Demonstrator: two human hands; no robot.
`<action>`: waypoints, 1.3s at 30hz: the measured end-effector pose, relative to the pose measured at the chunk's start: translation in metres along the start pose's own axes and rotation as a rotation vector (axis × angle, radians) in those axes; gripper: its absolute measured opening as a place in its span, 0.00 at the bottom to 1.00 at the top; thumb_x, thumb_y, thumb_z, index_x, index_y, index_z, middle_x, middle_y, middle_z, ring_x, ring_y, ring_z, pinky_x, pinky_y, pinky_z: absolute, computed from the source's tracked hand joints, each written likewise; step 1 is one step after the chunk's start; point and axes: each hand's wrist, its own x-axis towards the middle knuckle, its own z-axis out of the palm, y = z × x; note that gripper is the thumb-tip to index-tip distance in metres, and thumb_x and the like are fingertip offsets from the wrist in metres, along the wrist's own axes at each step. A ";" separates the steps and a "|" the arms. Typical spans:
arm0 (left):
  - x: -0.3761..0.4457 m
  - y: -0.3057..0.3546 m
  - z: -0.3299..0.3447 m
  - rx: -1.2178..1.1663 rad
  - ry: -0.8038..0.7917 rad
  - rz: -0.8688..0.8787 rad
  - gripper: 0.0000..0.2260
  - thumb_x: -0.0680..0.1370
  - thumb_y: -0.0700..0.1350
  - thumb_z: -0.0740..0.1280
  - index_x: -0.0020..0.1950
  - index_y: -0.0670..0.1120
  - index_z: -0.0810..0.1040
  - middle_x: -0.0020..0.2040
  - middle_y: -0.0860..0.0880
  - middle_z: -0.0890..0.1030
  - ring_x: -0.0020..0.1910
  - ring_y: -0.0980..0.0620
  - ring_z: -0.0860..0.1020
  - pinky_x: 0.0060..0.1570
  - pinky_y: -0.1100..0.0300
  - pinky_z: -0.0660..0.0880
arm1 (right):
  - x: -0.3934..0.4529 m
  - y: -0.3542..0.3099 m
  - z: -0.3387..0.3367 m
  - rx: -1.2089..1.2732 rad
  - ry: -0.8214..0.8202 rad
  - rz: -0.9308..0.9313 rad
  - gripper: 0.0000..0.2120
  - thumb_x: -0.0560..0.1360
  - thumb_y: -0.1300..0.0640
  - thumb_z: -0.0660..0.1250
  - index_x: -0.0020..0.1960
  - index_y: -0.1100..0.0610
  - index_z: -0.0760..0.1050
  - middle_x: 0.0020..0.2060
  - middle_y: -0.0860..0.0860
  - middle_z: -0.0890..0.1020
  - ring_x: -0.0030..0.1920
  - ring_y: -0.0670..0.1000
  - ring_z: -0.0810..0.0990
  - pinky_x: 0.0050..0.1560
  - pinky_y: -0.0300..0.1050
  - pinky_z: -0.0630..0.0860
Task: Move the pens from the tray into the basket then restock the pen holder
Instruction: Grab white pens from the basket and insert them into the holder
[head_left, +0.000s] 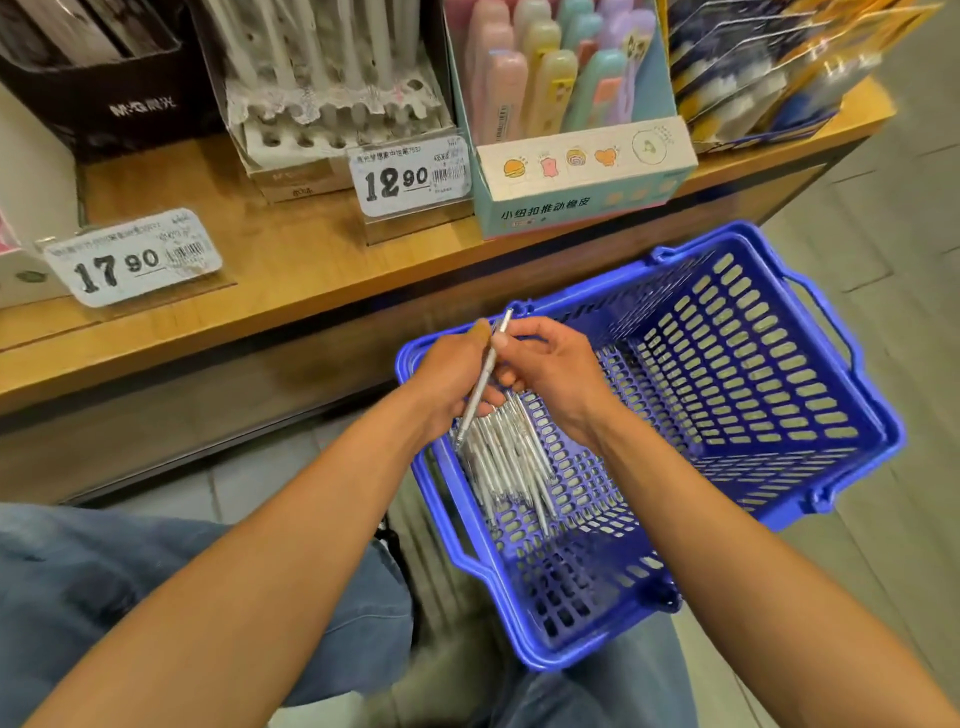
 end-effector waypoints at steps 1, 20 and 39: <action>0.002 -0.001 0.000 -0.021 0.019 -0.001 0.24 0.86 0.55 0.51 0.40 0.44 0.77 0.29 0.48 0.78 0.23 0.53 0.72 0.24 0.64 0.69 | 0.001 0.004 -0.001 0.012 0.009 -0.008 0.06 0.75 0.63 0.70 0.51 0.62 0.78 0.30 0.53 0.80 0.27 0.48 0.75 0.30 0.39 0.71; 0.019 -0.006 -0.005 -0.136 0.086 -0.024 0.22 0.84 0.57 0.56 0.45 0.43 0.79 0.28 0.50 0.76 0.21 0.55 0.65 0.21 0.66 0.61 | 0.005 0.178 -0.038 -1.305 -0.042 0.577 0.09 0.77 0.56 0.66 0.50 0.62 0.75 0.48 0.58 0.81 0.46 0.58 0.81 0.37 0.45 0.73; 0.018 -0.007 0.004 -0.097 0.151 0.003 0.11 0.82 0.51 0.64 0.47 0.45 0.79 0.34 0.49 0.78 0.27 0.55 0.70 0.24 0.64 0.66 | -0.007 0.047 -0.025 -0.249 0.195 0.175 0.03 0.75 0.61 0.69 0.47 0.61 0.76 0.33 0.53 0.80 0.28 0.47 0.77 0.31 0.41 0.74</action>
